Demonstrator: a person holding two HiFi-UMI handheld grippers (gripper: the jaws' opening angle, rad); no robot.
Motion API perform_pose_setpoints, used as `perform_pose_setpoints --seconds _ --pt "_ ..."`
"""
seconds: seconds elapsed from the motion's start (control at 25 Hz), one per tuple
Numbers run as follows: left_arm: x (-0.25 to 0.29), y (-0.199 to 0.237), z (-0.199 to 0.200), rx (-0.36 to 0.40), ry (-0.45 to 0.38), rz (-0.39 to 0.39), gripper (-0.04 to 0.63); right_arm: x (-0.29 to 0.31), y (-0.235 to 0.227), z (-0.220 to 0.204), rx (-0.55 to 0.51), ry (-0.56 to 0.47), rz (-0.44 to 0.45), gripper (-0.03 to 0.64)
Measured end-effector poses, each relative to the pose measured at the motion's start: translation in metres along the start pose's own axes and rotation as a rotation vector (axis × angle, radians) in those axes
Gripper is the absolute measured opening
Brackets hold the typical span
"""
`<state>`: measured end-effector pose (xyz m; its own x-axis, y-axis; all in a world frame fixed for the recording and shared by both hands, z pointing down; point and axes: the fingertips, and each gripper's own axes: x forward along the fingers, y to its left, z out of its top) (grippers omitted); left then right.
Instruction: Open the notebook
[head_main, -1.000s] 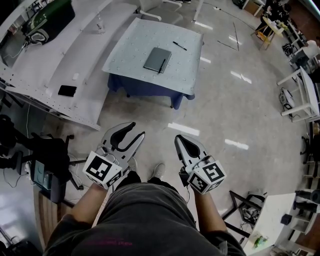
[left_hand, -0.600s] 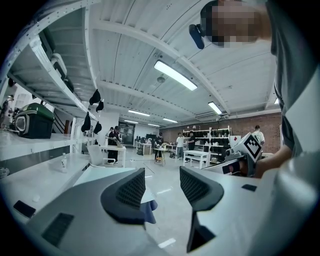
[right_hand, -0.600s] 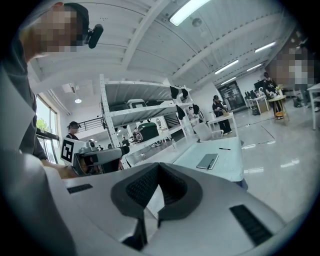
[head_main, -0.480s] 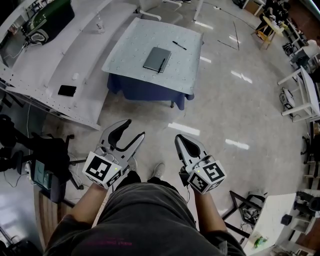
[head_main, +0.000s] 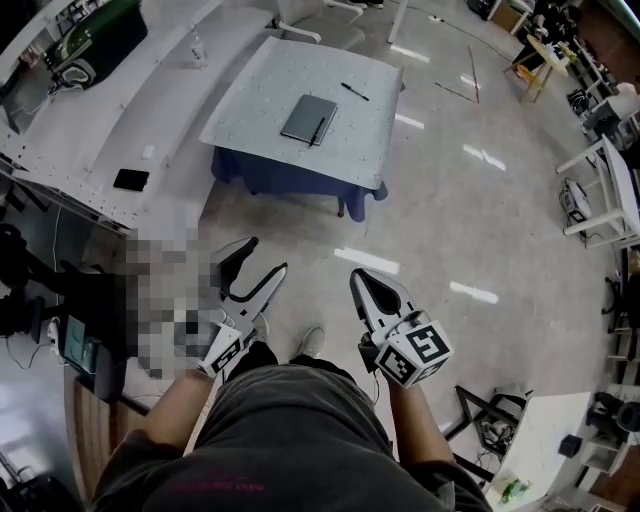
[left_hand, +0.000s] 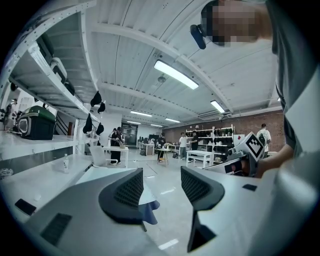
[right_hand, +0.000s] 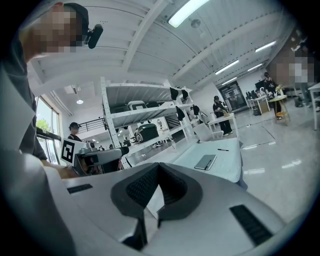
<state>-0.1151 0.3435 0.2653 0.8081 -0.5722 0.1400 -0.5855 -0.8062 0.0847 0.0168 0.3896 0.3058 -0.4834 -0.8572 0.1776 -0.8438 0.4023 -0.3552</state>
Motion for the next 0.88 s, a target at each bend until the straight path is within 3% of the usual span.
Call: perform_pose_setpoints --seconds 0.36,0.88 --pt "0.015 -0.022 0.000 0.004 -0.004 0.031 0.230 -0.022 -0.026 0.002 -0.004 0.005 0.016 0.003" --pt "0.037 -0.015 0.005 0.008 -0.016 0.056 0.230 -0.014 -0.050 0.009 -0.010 0.012 0.031 0.003"
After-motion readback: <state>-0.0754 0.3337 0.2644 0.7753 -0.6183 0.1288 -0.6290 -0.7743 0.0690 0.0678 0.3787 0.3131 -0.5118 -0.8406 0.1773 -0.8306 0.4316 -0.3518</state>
